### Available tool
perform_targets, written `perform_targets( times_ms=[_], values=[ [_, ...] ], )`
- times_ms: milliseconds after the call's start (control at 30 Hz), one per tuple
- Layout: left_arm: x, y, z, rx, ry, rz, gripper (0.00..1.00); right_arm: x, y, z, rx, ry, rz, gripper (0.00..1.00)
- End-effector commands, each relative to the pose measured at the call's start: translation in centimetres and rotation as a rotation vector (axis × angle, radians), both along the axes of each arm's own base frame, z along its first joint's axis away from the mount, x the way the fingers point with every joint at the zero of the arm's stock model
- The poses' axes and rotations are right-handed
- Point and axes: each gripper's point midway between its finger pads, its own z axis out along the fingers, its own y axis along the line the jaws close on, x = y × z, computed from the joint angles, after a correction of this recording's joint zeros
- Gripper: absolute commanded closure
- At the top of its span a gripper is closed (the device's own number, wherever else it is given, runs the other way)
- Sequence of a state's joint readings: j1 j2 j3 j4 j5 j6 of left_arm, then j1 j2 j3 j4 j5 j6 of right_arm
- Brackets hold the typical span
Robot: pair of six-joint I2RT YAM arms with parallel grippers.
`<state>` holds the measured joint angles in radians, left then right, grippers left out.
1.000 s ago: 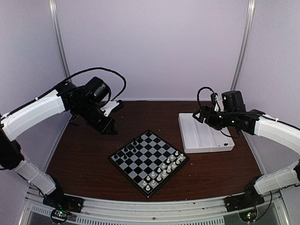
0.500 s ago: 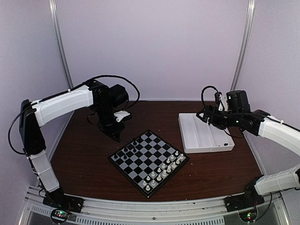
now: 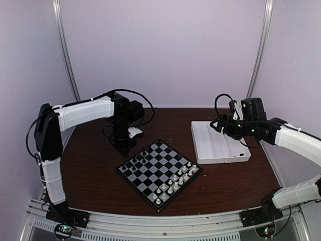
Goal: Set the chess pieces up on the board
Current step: Place the chess piece on the chessboard.
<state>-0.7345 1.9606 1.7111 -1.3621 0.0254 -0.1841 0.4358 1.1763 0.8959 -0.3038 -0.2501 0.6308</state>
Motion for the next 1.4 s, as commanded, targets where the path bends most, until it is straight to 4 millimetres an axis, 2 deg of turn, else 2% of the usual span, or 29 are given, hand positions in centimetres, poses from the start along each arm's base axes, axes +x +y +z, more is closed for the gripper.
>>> perform_targets(
  times_ms=[0, 300, 667, 1367],
  values=[
    [0.6, 0.0, -0.4, 0.009, -0.004, -0.020, 1.00, 0.0, -0.1, -0.5, -0.003, 0.007, 0.003, 0.17],
    [0.5, -0.1, -3.0, 0.042, 0.047, -0.033, 1.00, -0.2, -0.5, -1.0, -0.002, 0.016, -0.007, 0.17],
    [1.0, -0.6, -5.0, 0.055, 0.073, -0.042, 1.00, -0.4, -0.8, -1.0, 0.000, 0.020, -0.016, 0.17],
    [1.6, 0.1, -6.2, 0.112, 0.059, -0.039, 1.00, -0.7, -1.3, -1.2, 0.017, 0.023, -0.023, 0.17]
  ],
)
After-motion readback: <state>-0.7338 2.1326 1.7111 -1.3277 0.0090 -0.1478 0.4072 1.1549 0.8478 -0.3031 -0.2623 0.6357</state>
